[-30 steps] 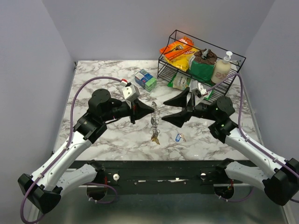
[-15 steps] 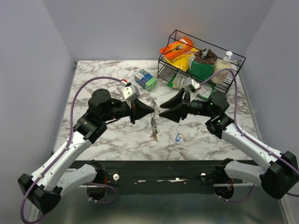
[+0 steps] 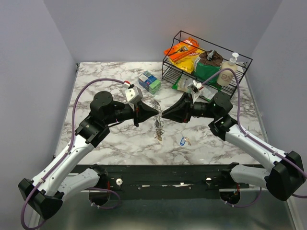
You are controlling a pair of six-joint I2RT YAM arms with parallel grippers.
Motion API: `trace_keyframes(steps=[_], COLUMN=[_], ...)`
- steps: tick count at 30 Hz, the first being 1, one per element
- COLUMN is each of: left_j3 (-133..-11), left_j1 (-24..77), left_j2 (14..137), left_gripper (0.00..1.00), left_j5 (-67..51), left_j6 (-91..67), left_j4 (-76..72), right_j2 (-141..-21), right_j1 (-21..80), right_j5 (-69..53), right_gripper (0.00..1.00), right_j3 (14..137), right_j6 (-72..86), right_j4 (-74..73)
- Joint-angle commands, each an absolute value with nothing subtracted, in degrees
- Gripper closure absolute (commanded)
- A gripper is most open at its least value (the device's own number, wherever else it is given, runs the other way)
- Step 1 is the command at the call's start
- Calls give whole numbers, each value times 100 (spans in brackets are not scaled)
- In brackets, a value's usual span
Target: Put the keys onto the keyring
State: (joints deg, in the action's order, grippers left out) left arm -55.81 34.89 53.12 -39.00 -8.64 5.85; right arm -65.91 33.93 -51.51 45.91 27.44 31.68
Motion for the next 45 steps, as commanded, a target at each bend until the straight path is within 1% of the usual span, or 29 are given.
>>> trace_keyframes(steps=[1, 3, 7, 11, 17, 21, 22, 24, 25, 27, 28, 30, 31, 36, 41, 45], left_j3=[-5599, -5599, -5564, -5528, -5520, -5520, -5528, -5528, -5537, -5537, -5537, -5546, -5546, -5572, -5634, -5669], left_j1=[3480, 3472, 3472, 3480, 3472, 3480, 3480, 3472, 3472, 3472, 3480, 3472, 3480, 3480, 3480, 3480], left_j2=[5203, 5194, 5159, 5115, 5106, 5124, 5133, 5142, 5150, 5150, 5150, 5177, 5194, 5229, 5238, 5230], left_gripper=[100, 100, 100, 100, 100, 100, 100, 100, 100, 100, 100, 100, 100, 100, 100, 100], left_j5=[-3973, -3964, -3964, -3946, -3894, -3850, -3841, -3797, -3771, -3744, -3744, -3744, -3744, -3718, -3674, -3639], left_j6=[-932, -932, -958, -976, -1002, -1037, -1037, -1055, -1063, -1063, -1063, -1055, -1055, -1002, -888, -826], left_j4=[237, 229, 193, 141, 105, 97, 97, 97, 105, 105, 105, 105, 114, 202, 343, 448], right_j2=[-6671, -6671, -6583, -6443, -6179, -6065, -6056, -6021, -6021, -5977, -5968, -5933, -5889, -5731, -5713, -5678], right_j1=[3454, 3454, 3454, 3463, 3463, 3454, 3454, 3454, 3454, 3454, 3454, 3463, 3463, 3454, 3454, 3454], right_j5=[-5388, -5432, -5432, -5449, -5440, -5466, -5493, -5624, -5651, -5686, -5713, -5792, -5809, -5819, -5634, -5205], right_gripper=[80, 86, 93, 95, 94, 89, 85, 80, 72, 66, 59, 54, 48, 39, 38, 36], right_j3=[4764, 4764, 4711, 4606, 4474, 4351, 4307, 4272, 4245, 4219, 4210, 4175, 4157, 4096, 4148, 4087], right_j6=[2857, 2813, 2637, 2435, 2171, 2039, 1987, 1951, 1934, 1925, 1890, 1872, 1855, 1785, 1582, 1626], right_j4=[3287, 3235, 3199, 3173, 3182, 3269, 3296, 3366, 3384, 3410, 3410, 3463, 3480, 3507, 3156, 3103])
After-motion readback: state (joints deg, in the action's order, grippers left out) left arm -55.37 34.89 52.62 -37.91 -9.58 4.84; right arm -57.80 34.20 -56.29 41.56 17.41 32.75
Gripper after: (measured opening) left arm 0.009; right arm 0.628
